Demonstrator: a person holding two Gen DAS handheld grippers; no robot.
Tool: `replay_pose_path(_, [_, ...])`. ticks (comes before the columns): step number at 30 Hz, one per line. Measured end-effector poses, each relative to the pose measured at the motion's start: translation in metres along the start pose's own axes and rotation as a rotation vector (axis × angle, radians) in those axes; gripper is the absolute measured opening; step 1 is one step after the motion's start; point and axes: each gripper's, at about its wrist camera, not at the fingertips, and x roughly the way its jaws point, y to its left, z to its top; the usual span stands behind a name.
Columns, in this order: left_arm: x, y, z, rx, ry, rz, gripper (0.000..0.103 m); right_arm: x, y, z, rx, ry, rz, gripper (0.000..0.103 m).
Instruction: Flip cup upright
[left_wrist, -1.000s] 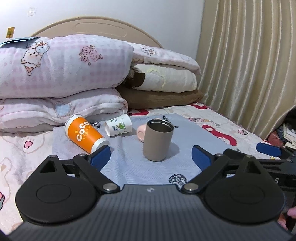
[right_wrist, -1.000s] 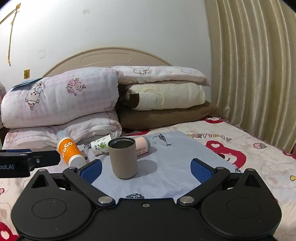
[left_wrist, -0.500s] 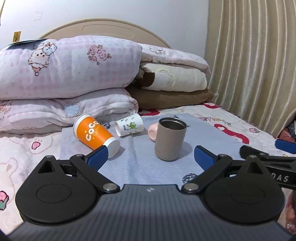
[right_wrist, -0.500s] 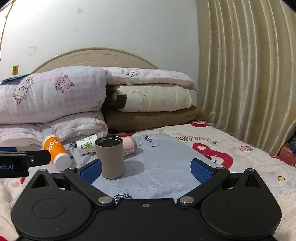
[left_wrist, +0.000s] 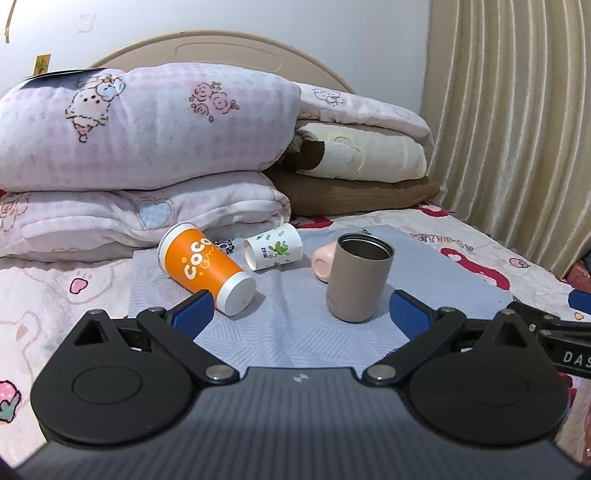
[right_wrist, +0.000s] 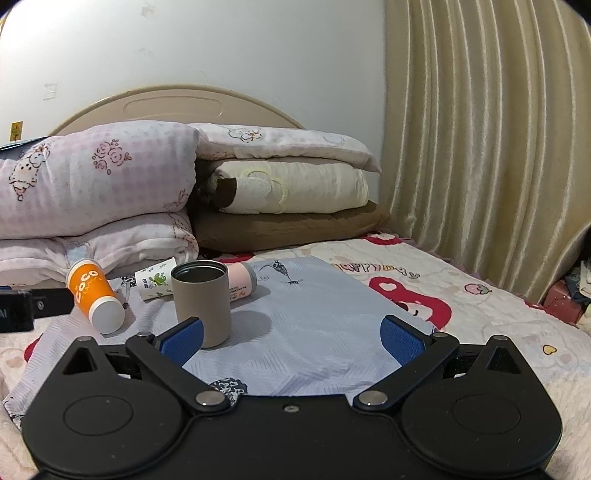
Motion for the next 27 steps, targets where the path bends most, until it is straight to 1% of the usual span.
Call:
replay_pose_path(13, [0.0068,-0.0025,-0.0017,0.037,0.085,0.011,0.103,0.0005,-0.0006,-0.0013,0.004,0.008,-0.017,0.103])
replay_pose_path(17, [0.0091,-0.0027,-0.0024,0.027,0.109,0.001,0.103,0.0002,-0.0006,-0.0016,0.004,0.009,-0.017,0.103])
replay_pose_path(19, [0.0098,-0.0027,-0.0020,0.027,0.116,0.002,0.103,0.0003,-0.0005,-0.0016,0.004,0.009,-0.017,0.103])
replay_pose_path(22, [0.0096,-0.0047,-0.0025,0.054,0.123,0.014,0.103,0.0010,-0.0006,-0.0018,0.000,0.011,-0.017,0.103])
replay_pose_path(27, [0.0078,-0.0073,-0.0029,0.068,0.117,0.011,0.103,0.0013,-0.0003,-0.0028,-0.004,0.015,-0.018,0.103])
